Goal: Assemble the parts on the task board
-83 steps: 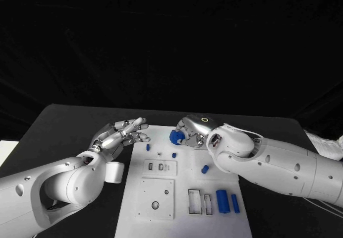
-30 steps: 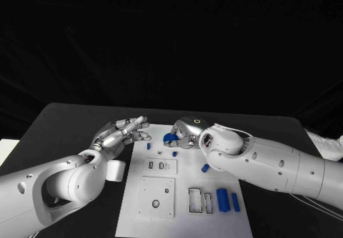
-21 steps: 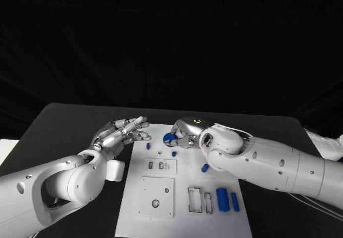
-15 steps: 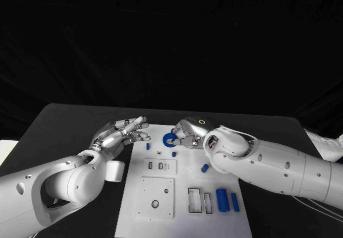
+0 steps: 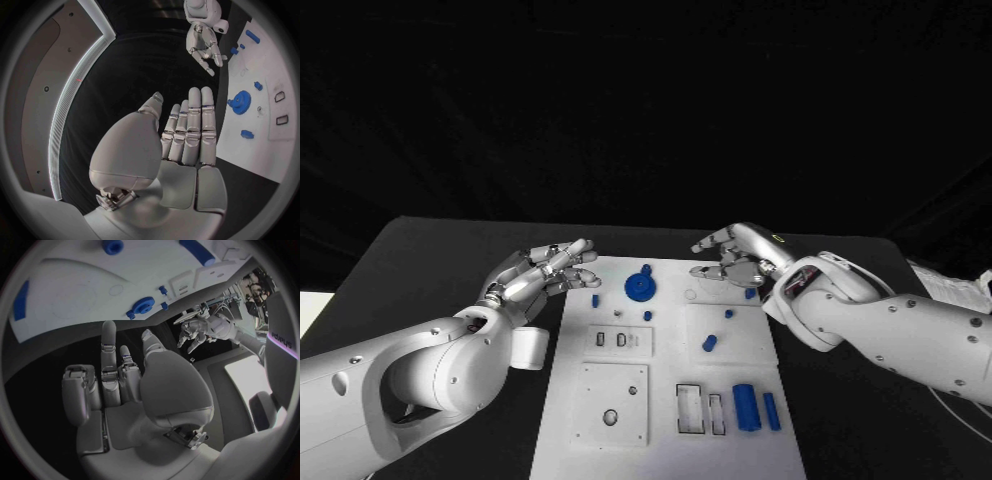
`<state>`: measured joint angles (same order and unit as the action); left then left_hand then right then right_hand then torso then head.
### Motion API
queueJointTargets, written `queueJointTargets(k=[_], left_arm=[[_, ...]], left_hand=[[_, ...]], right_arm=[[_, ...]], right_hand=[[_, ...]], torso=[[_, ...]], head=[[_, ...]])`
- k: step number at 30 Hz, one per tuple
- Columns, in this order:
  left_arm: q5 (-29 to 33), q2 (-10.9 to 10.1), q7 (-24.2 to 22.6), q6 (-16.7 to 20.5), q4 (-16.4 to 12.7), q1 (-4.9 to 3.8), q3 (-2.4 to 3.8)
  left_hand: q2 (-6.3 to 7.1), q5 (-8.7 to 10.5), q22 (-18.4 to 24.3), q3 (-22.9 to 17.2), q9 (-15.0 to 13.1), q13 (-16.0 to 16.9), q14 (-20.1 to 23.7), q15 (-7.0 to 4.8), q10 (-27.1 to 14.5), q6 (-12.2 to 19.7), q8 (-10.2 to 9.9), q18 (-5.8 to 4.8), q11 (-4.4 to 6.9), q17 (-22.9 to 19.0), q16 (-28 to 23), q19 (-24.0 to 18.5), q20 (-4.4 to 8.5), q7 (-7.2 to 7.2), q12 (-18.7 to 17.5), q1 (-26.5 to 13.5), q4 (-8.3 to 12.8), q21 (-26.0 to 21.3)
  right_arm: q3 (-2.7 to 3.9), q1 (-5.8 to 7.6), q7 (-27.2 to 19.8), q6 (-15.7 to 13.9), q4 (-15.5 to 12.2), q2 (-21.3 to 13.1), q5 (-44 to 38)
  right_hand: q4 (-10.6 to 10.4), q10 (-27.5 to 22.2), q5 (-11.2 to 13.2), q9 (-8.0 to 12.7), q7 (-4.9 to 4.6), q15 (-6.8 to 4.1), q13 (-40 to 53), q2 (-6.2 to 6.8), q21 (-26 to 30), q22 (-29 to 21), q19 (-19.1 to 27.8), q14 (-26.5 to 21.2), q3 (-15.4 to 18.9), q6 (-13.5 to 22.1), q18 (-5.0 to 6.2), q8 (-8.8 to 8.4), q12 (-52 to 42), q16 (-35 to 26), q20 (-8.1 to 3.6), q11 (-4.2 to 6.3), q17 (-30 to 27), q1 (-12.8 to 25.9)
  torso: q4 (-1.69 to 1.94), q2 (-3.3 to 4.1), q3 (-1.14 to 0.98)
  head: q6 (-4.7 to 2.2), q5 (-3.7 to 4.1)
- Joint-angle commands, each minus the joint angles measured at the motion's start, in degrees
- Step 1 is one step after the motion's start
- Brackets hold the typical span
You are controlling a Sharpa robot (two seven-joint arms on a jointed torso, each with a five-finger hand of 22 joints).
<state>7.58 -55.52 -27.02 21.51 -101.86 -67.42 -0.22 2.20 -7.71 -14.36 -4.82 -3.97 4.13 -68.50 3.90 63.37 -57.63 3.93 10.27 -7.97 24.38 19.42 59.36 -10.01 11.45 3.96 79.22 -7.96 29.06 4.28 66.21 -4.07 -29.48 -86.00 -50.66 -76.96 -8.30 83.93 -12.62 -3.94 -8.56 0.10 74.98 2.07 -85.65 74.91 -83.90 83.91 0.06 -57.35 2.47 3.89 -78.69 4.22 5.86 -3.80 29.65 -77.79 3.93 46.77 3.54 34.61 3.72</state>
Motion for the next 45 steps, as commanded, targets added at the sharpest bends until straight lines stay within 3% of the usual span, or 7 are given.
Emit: queueJointTargets(k=[1, 6, 15, 21, 23, 28, 45], left_arm=[[0.3, 0.3, -0.2, -1.7, 0.5, -0.01, 0.0], [-1.5, 0.8, -0.1, -2.3, 1.3, 0.08, -0.1], [-2.9, 1.8, 0.2, -2.7, 2.6, 0.25, -0.27], [-3.0, 2.2, 0.2, -2.7, 3.0, 0.33, -0.34], [-3.0, 2.2, 0.3, -2.7, 3.1, 0.34, -0.35], [-3.0, 2.4, 0.3, -2.6, 3.2, 0.36, -0.37], [-3.0, 2.2, 0.5, -2.4, 3.1, 0.38, -0.38]], left_hand=[[-0.57, 0.19, -0.1, -0.2, 0.0, 0.0, 0.2, 0.17, -0.3, 0.0, -0.1, 0.13, 0.07, 0.1, -0.3, -0.4, -0.03, -0.17, 0.0, 0.3, 0.4, 0.4], [-0.65, 0.19, -0.1, -0.3, -0.1, 0.0, 0.2, 0.11, -0.1, -0.2, 0.0, 0.15, 0.14, 0.1, -0.4, -0.4, -0.01, -0.24, 0.1, 0.4, 0.5, 0.5], [-0.67, 0.19, -0.1, -0.3, -0.1, 0.0, 0.2, 0.1, 0.0, -0.3, 0.1, 0.15, 0.16, 0.2, -0.4, -0.4, 0.0, -0.26, 0.1, 0.4, 0.5, 0.5], [-0.68, 0.19, -0.1, -0.3, -0.1, 0.0, 0.1, 0.08, 0.1, -0.3, 0.1, 0.16, 0.19, 0.2, -0.4, -0.4, 0.01, -0.28, 0.1, 0.4, 0.6, 0.5], [-0.68, 0.19, -0.1, -0.3, -0.1, 0.0, 0.1, 0.08, 0.1, -0.3, 0.1, 0.16, 0.19, 0.2, -0.4, -0.4, 0.01, -0.28, 0.1, 0.4, 0.6, 0.5], [-0.65, 0.2, -0.2, -0.3, -0.1, 0.0, 0.1, 0.08, 0.1, -0.3, 0.1, 0.16, 0.19, 0.2, -0.4, -0.4, 0.01, -0.28, 0.1, 0.4, 0.6, 0.5], [-0.6, 0.21, -0.2, -0.3, -0.1, 0.0, 0.1, 0.08, 0.1, -0.3, 0.1, 0.16, 0.18, 0.2, -0.5, -0.5, 0.01, -0.26, 0.1, 0.4, 0.6, 0.6]], right_arm=[[0.05, -0.07, -9.0, 7.7, 1.1, -1.8, 18.8], [0.07, -0.24, -10.5, 10.6, 2.8, -4.5, 21.9], [0.07, -0.81, -10.1, 11.6, 5.9, -6.1, 19.8], [0.08, -1.7, -9.7, 11.8, 6.8, -6.2, 18.1], [0.08, -2.0, -9.6, 11.7, 6.9, -6.2, 17.4], [0.08, -2.41, -8.6, 11.6, 7.1, -6.3, 15.2], [0.11, -3.16, -6.8, 11.8, 6.8, -6.6, 12.8]], right_hand=[[2.3, 0.4, 0.4, 0.0, -0.29, -0.07, 8.2, 0.63, 0.4, 4.0, -0.8, 1.3, -0.5, 0.4, -0.11, -0.26, 1.0, -0.4, 0.12, -0.09, 0.0, -2.7], [4.9, 0.2, 0.1, 0.0, -0.33, -0.16, 8.0, 1.44, 0.5, 3.9, -0.8, 1.1, -1.3, 0.5, -0.11, -0.23, 1.4, -0.4, 0.05, -0.07, -0.2, -5.4], [5.4, 0.3, 0.0, 0.1, -0.44, -0.07, 8.1, 2.05, 0.4, 4.2, -0.9, 1.1, -1.1, 1.0, -0.17, -0.36, 1.2, -0.4, 0.08, -0.19, -0.2, -5.3], [5.2, 0.3, 0.3, 0.1, -0.56, 0.05, 8.1, 2.27, 0.3, 4.3, -1.0, 1.2, -0.6, 1.7, -0.19, -0.36, 1.2, -0.4, 0.18, -0.34, -0.3, -4.1], [5.1, 0.3, 1.4, 0.1, -0.57, 0.09, 8.2, 2.28, 0.3, 4.4, -1.0, 1.2, -0.3, 1.9, -0.2, -0.3, 1.1, -0.3, 0.24, -0.37, -0.3, -3.5], [5.0, 0.7, 2.2, 0.0, -0.56, 0.12, 8.5, 2.24, 0.1, 4.9, -1.3, 1.3, 0.1, 1.9, -0.3, -0.22, 0.4, -0.3, 0.27, -0.38, -0.3, -2.9], [5.1, 3.6, 1.8, -0.2, -0.42, 0.07, 12.0, 1.66, -1.5, 8.2, -3.0, 1.5, 1.2, 1.2, -0.99, 0.09, -5.8, -0.3, 0.25, -0.31, -0.3, -1.7]], torso=[[-0.69, -0.25, -0.92], [-1.05, -0.4, -2.0], [-1.08, -0.55, -3.45], [-1.11, -0.47, -3.98], [-1.17, -0.45, -4.04], [-1.16, -0.54, -3.8], [-1.14, -0.63, -3.49]], head=[[-0.28, -0.38], [-0.48, -0.48], [-0.62, -0.15], [-0.44, -0.18], [-0.46, -0.13], [-0.2, 0.32], [0.08, 0.55]])
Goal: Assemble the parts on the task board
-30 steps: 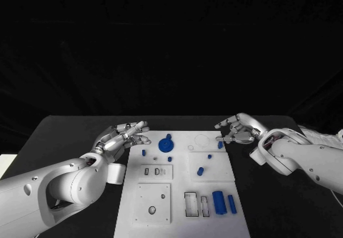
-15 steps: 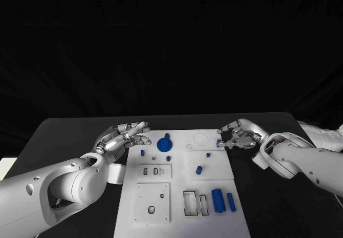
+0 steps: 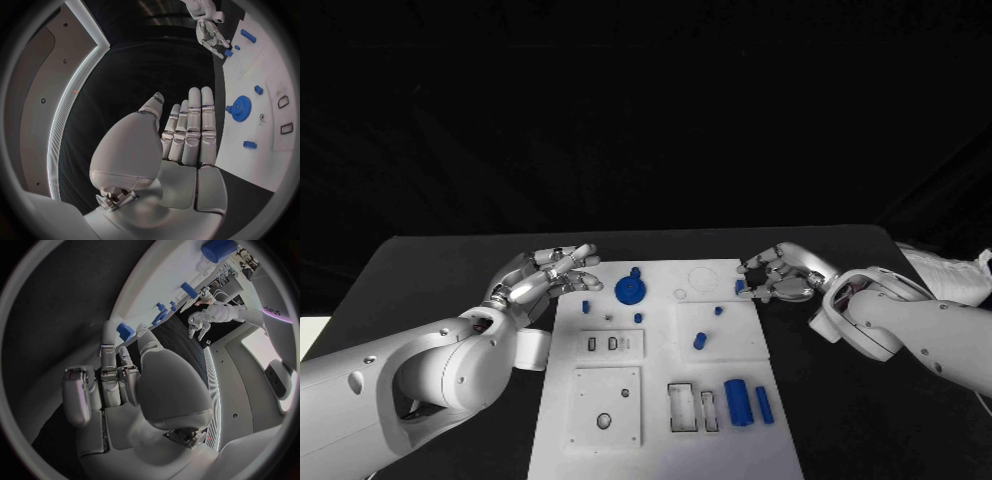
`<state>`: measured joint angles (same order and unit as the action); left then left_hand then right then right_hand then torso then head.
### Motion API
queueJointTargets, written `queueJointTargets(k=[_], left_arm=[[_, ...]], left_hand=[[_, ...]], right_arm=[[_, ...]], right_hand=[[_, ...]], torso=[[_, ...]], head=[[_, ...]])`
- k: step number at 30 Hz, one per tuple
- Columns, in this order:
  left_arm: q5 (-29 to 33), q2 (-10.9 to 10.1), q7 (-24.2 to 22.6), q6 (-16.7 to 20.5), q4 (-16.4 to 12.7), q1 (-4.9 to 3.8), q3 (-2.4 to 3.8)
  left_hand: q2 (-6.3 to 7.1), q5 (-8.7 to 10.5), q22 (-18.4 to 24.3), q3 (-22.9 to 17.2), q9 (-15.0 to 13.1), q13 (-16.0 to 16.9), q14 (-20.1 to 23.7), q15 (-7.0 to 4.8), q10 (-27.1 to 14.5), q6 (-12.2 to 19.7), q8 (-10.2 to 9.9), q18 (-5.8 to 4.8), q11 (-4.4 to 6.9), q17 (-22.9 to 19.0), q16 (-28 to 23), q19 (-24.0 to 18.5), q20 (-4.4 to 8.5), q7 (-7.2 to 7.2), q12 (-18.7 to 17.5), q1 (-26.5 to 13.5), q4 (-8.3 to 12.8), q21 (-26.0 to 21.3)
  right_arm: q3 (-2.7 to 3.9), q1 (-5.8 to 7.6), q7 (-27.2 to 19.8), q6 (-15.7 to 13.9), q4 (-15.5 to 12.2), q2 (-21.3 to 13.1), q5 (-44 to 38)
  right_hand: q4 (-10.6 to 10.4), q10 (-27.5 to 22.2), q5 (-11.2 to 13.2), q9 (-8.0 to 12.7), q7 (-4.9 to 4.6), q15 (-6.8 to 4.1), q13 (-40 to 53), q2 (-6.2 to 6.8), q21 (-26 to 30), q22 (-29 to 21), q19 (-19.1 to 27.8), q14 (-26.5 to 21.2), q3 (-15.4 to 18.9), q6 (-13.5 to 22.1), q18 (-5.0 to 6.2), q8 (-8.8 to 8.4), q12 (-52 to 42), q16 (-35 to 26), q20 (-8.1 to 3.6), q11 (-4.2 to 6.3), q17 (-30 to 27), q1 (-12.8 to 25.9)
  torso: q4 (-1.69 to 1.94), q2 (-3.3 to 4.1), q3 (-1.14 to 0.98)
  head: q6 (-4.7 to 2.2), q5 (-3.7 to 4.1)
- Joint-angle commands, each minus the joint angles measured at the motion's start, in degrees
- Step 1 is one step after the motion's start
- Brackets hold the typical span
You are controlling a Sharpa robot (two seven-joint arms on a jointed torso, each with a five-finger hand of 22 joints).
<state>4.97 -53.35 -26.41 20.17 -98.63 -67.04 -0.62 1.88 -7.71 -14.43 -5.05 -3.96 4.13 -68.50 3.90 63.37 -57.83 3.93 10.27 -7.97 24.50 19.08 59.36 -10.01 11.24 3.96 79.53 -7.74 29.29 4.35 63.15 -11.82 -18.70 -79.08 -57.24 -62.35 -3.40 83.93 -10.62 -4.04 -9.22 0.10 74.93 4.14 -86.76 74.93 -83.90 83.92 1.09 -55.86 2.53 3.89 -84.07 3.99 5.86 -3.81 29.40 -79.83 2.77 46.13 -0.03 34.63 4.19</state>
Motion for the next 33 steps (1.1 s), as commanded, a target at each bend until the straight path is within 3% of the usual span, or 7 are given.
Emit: queueJointTargets(k=[1, 14, 27, 33], left_arm=[[-0.4, 0.0, -0.1, -1.1, -0.1, 0.0, 0.01], [-0.4, 0.0, -0.1, -1.0, -0.2, 0.0, 0.01], [-0.4, -0.1, 0.0, -1.0, -0.3, 0.0, 0.01], [-0.4, -0.1, 0.1, -1.0, -0.4, 0.0, 0.01]], left_hand=[[-0.29, 0.21, -0.1, -0.1, -0.1, 0.0, 0.1, 0.08, 0.1, -0.1, 0.1, 0.15, 0.18, 0.1, -0.1, -0.5, 0.01, -0.05, 0.1, 0.1, 0.4, 0.3], [-0.29, 0.21, -0.1, -0.1, -0.1, 0.0, 0.1, 0.08, 0.1, -0.1, 0.1, 0.15, 0.18, 0.1, -0.1, -0.5, 0.01, -0.05, 0.1, 0.1, 0.4, 0.3], [-0.29, 0.21, -0.1, -0.1, -0.1, 0.0, 0.1, 0.08, 0.1, -0.1, 0.1, 0.15, 0.18, 0.1, -0.1, -0.5, 0.01, -0.05, 0.1, 0.1, 0.4, 0.3], [-0.29, 0.21, -0.1, -0.1, -0.1, 0.0, 0.1, 0.08, 0.1, -0.1, 0.1, 0.15, 0.18, 0.1, -0.1, -0.5, 0.01, -0.05, 0.1, 0.1, 0.4, 0.3]], right_arm=[[0.03, -0.11, 1.1, 1.1, -0.1, 0.0, -2.0], [0.04, -0.26, 2.3, 1.7, -0.2, 0.4, -4.6], [0.05, -0.29, 3.0, 1.1, 0.0, 1.1, -5.4], [0.06, -0.29, 3.2, 0.0, 0.1, 1.3, -5.5]], right_hand=[[0.3, 3.7, -0.3, -0.1, 0.28, 0.04, 12.2, -0.53, -0.5, 8.4, -3.0, 1.5, 0.2, -0.5, -1.09, 0.16, -0.7, -0.1, 0.23, -0.28, -0.1, 0.3], [2.3, 4.7, 0.5, -0.4, 0.81, -0.4, 13.5, -2.58, -0.9, 9.2, -3.5, 1.3, -1.7, -3.2, -1.27, 0.75, -2.9, -0.2, -0.16, 0.24, -0.2, -1.6], [2.9, 4.9, 0.8, -0.4, 1.08, -0.55, 13.7, -3.62, -1.0, 9.4, -3.5, 1.2, -3.2, -4.6, -1.29, 0.83, -3.4, -0.2, -0.32, 0.47, -0.3, -1.7], [2.9, 5.1, 1.2, -0.4, 1.52, -0.71, 13.9, -5.01, -1.0, 9.6, -3.6, 1.2, -4.7, -6.1, -1.33, 1.04, -3.8, -0.2, -0.45, 0.81, -0.4, -1.2]], torso=[[0.01, 0.01, 0.07], [0.01, -0.07, 0.2], [-0.02, -0.1, 0.29], [0.01, -0.1, 0.31]], head=[[0.06, 0.08], [0.37, 0.26], [0.51, 0.3], [0.58, 0.3]])
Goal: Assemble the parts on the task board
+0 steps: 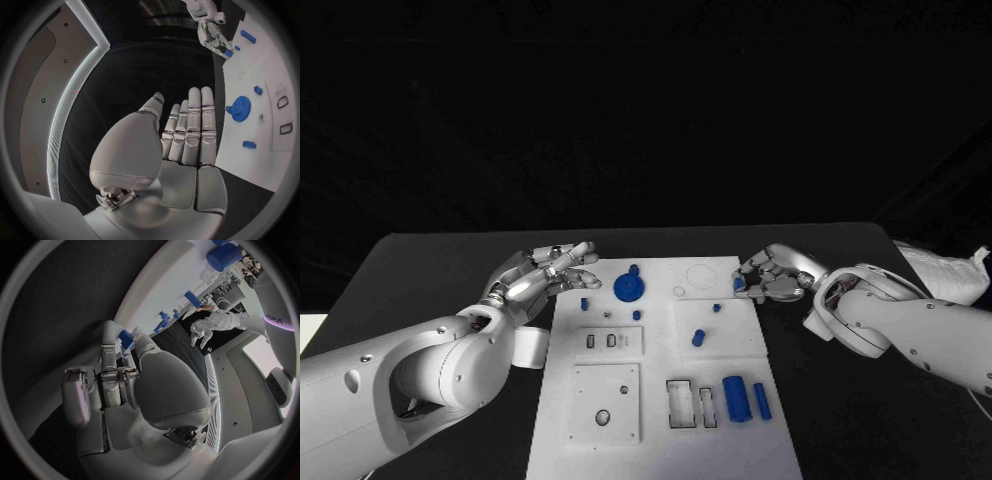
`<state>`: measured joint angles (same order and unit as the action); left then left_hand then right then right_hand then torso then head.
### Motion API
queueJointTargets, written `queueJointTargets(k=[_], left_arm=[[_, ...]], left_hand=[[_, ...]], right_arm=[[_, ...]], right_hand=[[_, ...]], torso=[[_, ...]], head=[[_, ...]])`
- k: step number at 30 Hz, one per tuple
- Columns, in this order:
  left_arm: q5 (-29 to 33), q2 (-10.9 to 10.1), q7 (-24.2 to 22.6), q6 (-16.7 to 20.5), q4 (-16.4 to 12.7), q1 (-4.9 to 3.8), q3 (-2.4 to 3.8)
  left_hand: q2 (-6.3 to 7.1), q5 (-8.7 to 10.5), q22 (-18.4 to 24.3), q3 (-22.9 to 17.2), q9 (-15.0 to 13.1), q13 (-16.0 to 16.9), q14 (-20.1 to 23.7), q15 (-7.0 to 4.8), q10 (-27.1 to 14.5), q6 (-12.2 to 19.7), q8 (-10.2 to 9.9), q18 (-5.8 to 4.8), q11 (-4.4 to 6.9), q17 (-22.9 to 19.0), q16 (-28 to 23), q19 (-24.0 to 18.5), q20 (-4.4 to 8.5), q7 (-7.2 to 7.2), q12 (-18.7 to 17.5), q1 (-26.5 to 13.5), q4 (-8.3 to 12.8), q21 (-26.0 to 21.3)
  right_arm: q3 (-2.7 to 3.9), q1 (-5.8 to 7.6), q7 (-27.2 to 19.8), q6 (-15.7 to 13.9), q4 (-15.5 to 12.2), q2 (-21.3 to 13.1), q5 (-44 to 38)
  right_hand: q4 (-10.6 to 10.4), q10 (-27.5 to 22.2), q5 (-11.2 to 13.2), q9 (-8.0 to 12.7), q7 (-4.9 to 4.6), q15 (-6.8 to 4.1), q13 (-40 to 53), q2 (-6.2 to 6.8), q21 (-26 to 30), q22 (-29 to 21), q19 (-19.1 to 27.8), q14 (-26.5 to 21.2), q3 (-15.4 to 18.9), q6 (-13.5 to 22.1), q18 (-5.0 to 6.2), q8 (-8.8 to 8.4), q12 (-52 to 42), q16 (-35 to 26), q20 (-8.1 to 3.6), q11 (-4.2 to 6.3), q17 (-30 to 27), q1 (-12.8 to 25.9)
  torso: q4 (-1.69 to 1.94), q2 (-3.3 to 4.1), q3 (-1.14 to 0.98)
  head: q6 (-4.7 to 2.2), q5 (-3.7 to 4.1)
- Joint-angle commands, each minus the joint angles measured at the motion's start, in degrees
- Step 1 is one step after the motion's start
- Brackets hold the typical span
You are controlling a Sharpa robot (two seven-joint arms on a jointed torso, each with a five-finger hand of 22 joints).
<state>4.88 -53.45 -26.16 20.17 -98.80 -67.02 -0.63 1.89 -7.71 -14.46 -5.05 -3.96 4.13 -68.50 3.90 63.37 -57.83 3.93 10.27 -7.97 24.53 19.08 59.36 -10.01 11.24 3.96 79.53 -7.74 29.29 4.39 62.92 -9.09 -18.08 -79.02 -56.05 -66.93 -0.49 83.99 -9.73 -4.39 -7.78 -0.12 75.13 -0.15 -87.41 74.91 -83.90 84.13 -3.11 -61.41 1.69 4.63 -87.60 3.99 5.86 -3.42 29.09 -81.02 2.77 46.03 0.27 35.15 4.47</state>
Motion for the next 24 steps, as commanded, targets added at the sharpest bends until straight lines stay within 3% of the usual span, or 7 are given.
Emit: queueJointTargets(k=[1, 11, 24], left_arm=[[-0.3, 0.0, -0.1, -1.0, -0.2, -0.01, 0.02], [-0.3, 0.0, 0.0, -1.0, -0.2, -0.01, 0.02], [-0.3, 0.0, 0.1, -1.1, -0.3, -0.01, 0.02]], left_hand=[[-0.29, 0.21, -0.1, -0.1, -0.1, 0.0, 0.2, 0.08, 0.1, -0.1, 0.1, 0.15, 0.18, 0.1, -0.1, -0.5, 0.01, -0.05, 0.1, 0.1, 0.4, 0.3], [-0.26, 0.21, -0.1, -0.1, -0.1, 0.0, 0.2, 0.08, 0.1, -0.1, 0.0, 0.15, 0.16, 0.1, -0.2, -0.5, 0.02, -0.03, 0.1, 0.1, 0.4, 0.4], [-0.26, 0.21, -0.1, -0.1, 0.0, 0.0, 0.2, 0.09, 0.1, -0.1, 0.0, 0.15, 0.14, 0.1, -0.2, -0.5, 0.01, -0.01, 0.1, 0.1, 0.5, 0.4]], right_arm=[[0.02, -0.06, 0.5, -0.8, 0.0, 0.2, -1.0], [0.08, -0.06, 1.2, -3.8, 0.1, 0.4, -2.1], [0.39, 0.13, 1.9, -5.3, -2.1, -0.5, -3.4]], right_hand=[[0.0, 5.1, 0.5, -0.1, 0.19, -0.54, 13.8, -0.98, -0.4, 9.6, -3.6, 1.0, -0.8, -0.9, -0.49, 0.38, -0.3, -0.2, -0.48, 0.5, -0.1, 0.0], [1.5, 5.2, 1.8, -0.6, 1.44, -1.07, 13.9, -2.72, -0.4, 9.7, -3.7, 0.8, -4.8, -4.2, -0.51, 1.27, -0.5, -0.2, -0.99, 1.48, -0.1, -0.5], [2.7, 5.2, 2.1, -0.7, 1.48, -1.1, 13.9, -2.38, -0.5, 9.9, -3.8, 0.8, -7.1, -4.7, -0.56, 1.07, -0.5, -0.1, -1.08, 1.51, -0.2, 0.4]], torso=[[0.02, -0.01, 0.01], [-0.03, -0.03, 0.03], [-0.03, -0.09, 0.12]], head=[[0.06, 0.02], [0.23, -0.05], [0.37, 0.02]])
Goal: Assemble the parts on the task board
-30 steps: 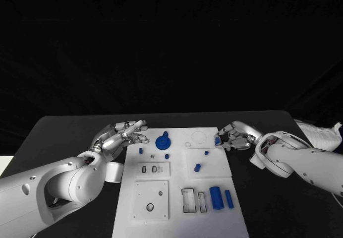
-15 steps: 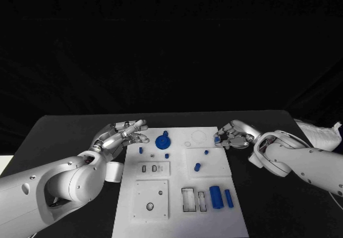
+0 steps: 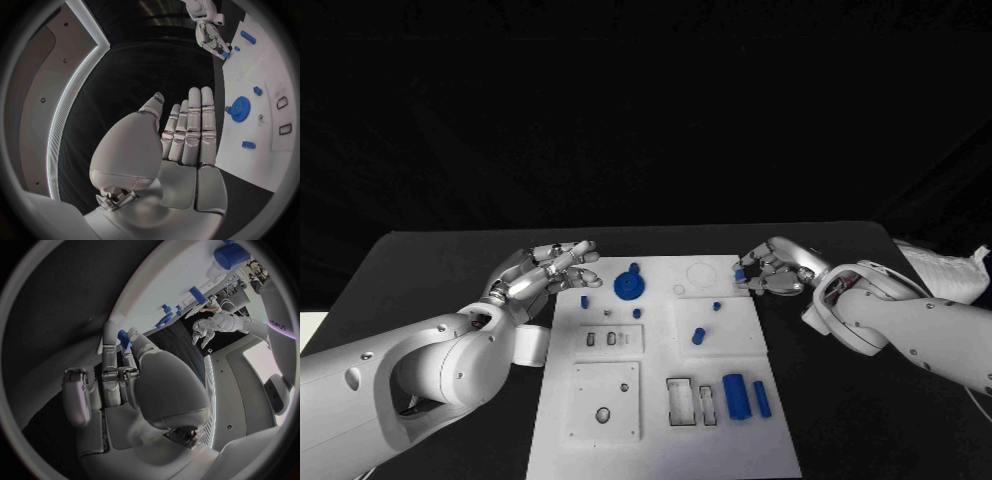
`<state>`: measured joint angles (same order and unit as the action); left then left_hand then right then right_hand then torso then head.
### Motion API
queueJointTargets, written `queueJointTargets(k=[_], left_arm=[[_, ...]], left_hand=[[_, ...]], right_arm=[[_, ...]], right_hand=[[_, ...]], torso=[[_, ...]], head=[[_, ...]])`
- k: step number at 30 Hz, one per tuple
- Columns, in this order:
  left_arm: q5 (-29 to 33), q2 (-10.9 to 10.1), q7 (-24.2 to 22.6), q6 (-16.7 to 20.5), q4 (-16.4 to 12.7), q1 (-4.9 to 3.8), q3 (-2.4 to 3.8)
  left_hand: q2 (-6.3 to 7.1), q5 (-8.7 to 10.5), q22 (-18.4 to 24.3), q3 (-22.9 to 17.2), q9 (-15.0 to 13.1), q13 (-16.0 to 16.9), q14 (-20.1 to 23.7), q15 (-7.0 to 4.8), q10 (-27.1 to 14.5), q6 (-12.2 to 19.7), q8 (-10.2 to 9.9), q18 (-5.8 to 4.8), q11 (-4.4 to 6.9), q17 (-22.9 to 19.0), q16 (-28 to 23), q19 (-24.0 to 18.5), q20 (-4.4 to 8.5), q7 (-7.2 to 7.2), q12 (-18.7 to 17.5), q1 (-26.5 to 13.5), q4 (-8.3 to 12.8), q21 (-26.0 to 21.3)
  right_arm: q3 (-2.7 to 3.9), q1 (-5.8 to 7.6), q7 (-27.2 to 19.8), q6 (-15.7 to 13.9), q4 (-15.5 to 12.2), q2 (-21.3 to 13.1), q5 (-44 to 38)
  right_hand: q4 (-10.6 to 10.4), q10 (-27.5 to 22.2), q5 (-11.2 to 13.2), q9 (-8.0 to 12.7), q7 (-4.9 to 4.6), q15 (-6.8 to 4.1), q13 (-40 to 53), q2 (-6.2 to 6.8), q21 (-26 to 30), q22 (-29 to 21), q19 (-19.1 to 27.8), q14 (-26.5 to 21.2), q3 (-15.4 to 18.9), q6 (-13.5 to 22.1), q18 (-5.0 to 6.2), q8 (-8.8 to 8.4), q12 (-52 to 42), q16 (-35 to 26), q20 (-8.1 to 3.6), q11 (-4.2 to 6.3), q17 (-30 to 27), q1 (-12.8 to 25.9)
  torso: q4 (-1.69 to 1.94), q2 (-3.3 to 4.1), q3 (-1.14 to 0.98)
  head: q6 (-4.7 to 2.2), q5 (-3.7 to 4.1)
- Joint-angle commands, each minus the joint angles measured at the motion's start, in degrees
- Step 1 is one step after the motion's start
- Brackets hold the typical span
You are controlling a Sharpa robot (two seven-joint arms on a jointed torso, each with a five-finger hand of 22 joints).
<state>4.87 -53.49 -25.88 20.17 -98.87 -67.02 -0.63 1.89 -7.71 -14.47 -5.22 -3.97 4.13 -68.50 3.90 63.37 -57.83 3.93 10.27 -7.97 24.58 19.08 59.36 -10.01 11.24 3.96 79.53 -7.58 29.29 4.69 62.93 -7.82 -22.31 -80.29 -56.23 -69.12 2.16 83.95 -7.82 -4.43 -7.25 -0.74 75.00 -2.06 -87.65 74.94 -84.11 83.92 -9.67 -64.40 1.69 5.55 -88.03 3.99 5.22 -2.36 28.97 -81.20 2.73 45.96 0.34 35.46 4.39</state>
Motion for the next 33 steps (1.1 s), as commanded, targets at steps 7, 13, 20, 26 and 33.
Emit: queueJointTargets(k=[7, 13, 20, 26, 33], left_arm=[[-0.3, 0.1, -0.1, -1.1, -0.1, -0.01, 0.02], [-0.3, 0.5, 0.0, -1.2, 0.3, -0.01, 0.02], [-0.1, 1.2, 0.1, -1.3, 1.3, 0.02, -0.04], [0.3, 2.0, 0.2, -1.5, 2.7, 0.03, -0.12], [0.5, 2.9, 0.2, -1.7, 4.2, 0.04, -0.21]], left_hand=[[-0.26, 0.21, -0.1, 0.0, 0.0, 0.0, 0.2, 0.09, 0.1, -0.1, 0.0, 0.14, 0.14, 0.0, -0.2, -0.5, 0.01, -0.01, 0.1, 0.1, 0.3, 0.4], [-0.24, 0.21, -0.1, 0.0, 0.0, 0.0, 0.2, 0.11, 0.0, 0.0, -0.1, 0.14, 0.12, 0.1, -0.3, -0.6, 0.01, 0.01, 0.0, 0.1, 0.3, 0.4], [-0.24, 0.21, -0.1, 0.0, 0.0, 0.0, 0.2, 0.11, 0.0, 0.0, -0.1, 0.14, 0.12, 0.1, -0.3, -0.6, 0.01, 0.01, 0.0, 0.1, 0.3, 0.4], [-0.24, 0.21, -0.1, 0.0, 0.0, 0.0, 0.2, 0.11, 0.0, 0.0, -0.1, 0.14, 0.12, 0.1, -0.3, -0.6, 0.01, 0.01, 0.0, 0.1, 0.3, 0.4], [-0.24, 0.21, -0.1, 0.0, 0.0, -0.1, 0.2, 0.13, -0.1, 0.1, -0.1, 0.13, 0.1, 0.1, -0.3, -0.6, 0.0, 0.03, 0.0, 0.1, 0.4, 0.4]], right_arm=[[0.25, 1.4, 2.2, -1.0, -4.4, -2.0, -0.3], [0.27, 2.66, 6.4, -0.9, -9.9, -2.7, -0.5], [-0.04, 3.24, 11.8, 0.4, -15.1, -0.7, -0.5], [-1.44, 3.33, 14.7, 2.3, -17.0, 3.7, -0.8], [-3.18, 2.83, 16.1, 4.3, -16.2, 10.4, -2.8]], right_hand=[[0.2, 5.2, 0.4, -0.6, 0.96, -0.47, 14.0, -0.09, -0.2, 9.8, -3.5, 1.1, -0.9, -1.8, -0.54, 0.04, -0.1, -0.1, -0.44, 0.45, -0.1, 1.4], [0.0, 5.2, 0.9, -0.6, 1.04, -0.49, 13.9, -0.25, -0.2, 9.7, -3.5, 1.2, -1.5, -1.9, -0.53, -0.1, 0.1, -0.1, -0.45, 0.5, -0.1, 2.5], [-0.1, 5.1, 1.0, -0.6, 1.05, -0.49, 13.9, -0.35, -0.2, 9.7, -3.5, 1.2, -1.7, -1.9, -0.52, -0.15, 0.2, -0.1, -0.45, 0.51, -0.1, 2.7], [-0.1, 5.1, 0.9, -0.6, 1.02, -0.5, 13.9, -0.43, -0.1, 9.6, -3.4, 1.2, -2.0, -1.8, -0.49, -0.26, 0.3, -0.1, -0.45, 0.5, -0.1, 2.9], [0.0, 5.1, 0.4, -0.5, 0.94, -0.48, 13.8, -0.51, -0.1, 9.5, -3.4, 1.2, -2.5, -1.6, -0.47, -0.47, 0.4, -0.1, -0.45, 0.45, -0.1, 3.1]], torso=[[-0.06, -0.2, 0.18], [-0.16, -0.5, 0.46], [-0.14, -1.37, 1.03], [0.13, -2.09, 1.56], [0.44, -2.7, 2.2]], head=[[0.17, 0.2], [0.58, -0.13], [1.44, -1.24], [2.52, -2.95], [3.51, -4.04]])
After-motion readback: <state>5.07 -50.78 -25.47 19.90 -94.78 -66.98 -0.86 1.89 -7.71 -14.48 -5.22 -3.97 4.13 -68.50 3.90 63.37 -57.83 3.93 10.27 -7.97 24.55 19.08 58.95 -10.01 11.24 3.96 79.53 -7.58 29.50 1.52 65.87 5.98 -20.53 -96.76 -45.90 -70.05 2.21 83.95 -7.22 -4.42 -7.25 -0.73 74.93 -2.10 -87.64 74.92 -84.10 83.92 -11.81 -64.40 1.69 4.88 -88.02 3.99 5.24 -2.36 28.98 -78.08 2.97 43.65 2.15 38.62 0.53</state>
